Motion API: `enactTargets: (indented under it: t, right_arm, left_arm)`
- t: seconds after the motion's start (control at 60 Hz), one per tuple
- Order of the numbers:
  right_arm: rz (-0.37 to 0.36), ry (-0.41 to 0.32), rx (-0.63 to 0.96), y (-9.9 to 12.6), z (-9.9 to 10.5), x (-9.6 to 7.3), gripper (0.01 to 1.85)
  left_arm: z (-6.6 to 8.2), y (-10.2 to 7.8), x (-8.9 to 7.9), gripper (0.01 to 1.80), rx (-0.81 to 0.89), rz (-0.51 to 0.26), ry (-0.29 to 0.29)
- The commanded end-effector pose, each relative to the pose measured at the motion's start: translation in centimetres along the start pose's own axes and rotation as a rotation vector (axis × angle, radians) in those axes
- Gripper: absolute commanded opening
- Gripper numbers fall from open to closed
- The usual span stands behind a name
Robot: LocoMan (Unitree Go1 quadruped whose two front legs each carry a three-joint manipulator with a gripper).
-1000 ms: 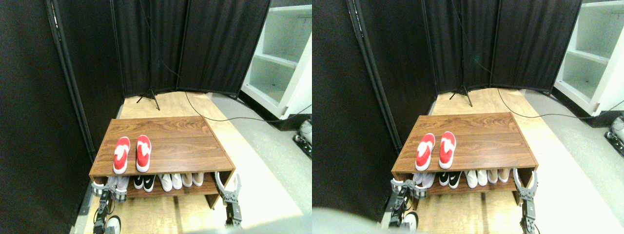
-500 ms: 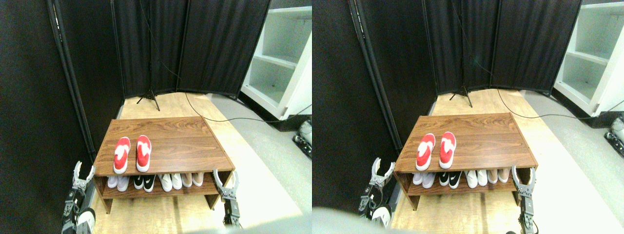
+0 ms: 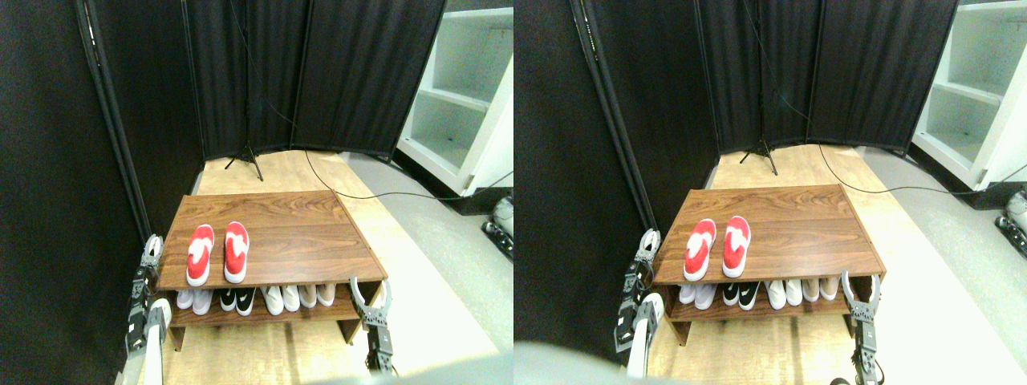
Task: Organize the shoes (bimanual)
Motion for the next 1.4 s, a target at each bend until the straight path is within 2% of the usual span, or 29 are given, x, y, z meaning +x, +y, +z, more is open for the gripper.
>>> enactTargets:
  t: [0.017, 0.25, 0.4, 0.733, 0.8, 0.967, 1.067, 1.4]
  right_arm:
    - [0.019, -0.009, -0.006, 0.3, 0.0, 0.3, 0.43]
    - [0.01, -0.022, -0.009, 0.3, 0.1, 0.3, 0.44]
    - [0.007, -0.024, -0.014, 0.3, 0.0, 0.4, 0.44]
    - [0.007, -0.031, -0.011, 0.3, 0.0, 0.5, 0.44]
    - [0.01, -0.026, -0.008, 0.2, 0.0, 0.5, 0.45]
    - [0.007, -0.028, -0.008, 0.2, -0.1, 0.5, 0.45]
    - [-0.003, -0.036, -0.009, 0.2, -0.1, 0.5, 0.45]
    - [-0.006, -0.039, 0.004, 0.4, -0.5, 0.7, 0.44]
  left_arm:
    - [-1.2, 0.2, 1.6, 0.01, 0.011, 0.007, 0.01]
    - [-3.4, 0.1, 2.4, 0.01, 0.001, 0.032, 0.043]
    - [-4.6, -1.0, 2.2, 0.01, -0.014, 0.041, 0.073]
    - [-6.9, -2.7, 1.9, 0.01, -0.096, 0.078, 0.082]
    - [-7.2, -3.0, 1.7, 0.01, -0.085, 0.07, 0.095]
    - [-7.6, -3.5, 1.5, 0.01, -0.083, 0.074, 0.08]
    - [-7.8, -3.8, 1.5, 0.01, -0.137, 0.087, 0.074]
    - [-8.2, -3.3, 1.6, 0.01, -0.109, 0.089, 0.065]
